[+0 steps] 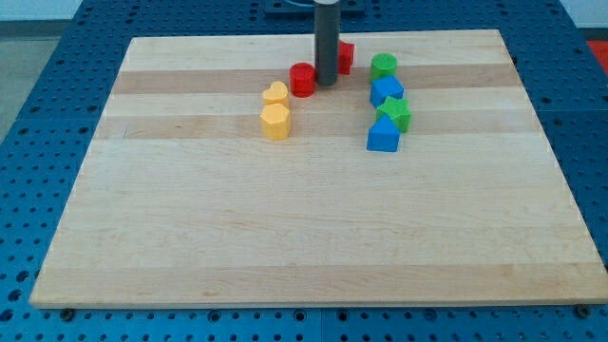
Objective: Place the red star above the green circle
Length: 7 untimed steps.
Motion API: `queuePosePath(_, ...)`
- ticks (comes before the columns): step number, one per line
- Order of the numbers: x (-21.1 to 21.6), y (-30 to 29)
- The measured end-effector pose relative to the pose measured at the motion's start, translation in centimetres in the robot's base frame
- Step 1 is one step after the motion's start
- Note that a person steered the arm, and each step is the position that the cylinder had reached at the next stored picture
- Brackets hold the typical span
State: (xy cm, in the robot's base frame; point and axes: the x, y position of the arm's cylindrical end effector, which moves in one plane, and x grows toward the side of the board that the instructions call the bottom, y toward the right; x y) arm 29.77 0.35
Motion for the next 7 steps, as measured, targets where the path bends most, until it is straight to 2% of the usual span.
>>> queuePosePath(1,-0.4,-1.0)
queuePosePath(4,-4.7,0.8)
queuePosePath(7,-5.4,0.0)
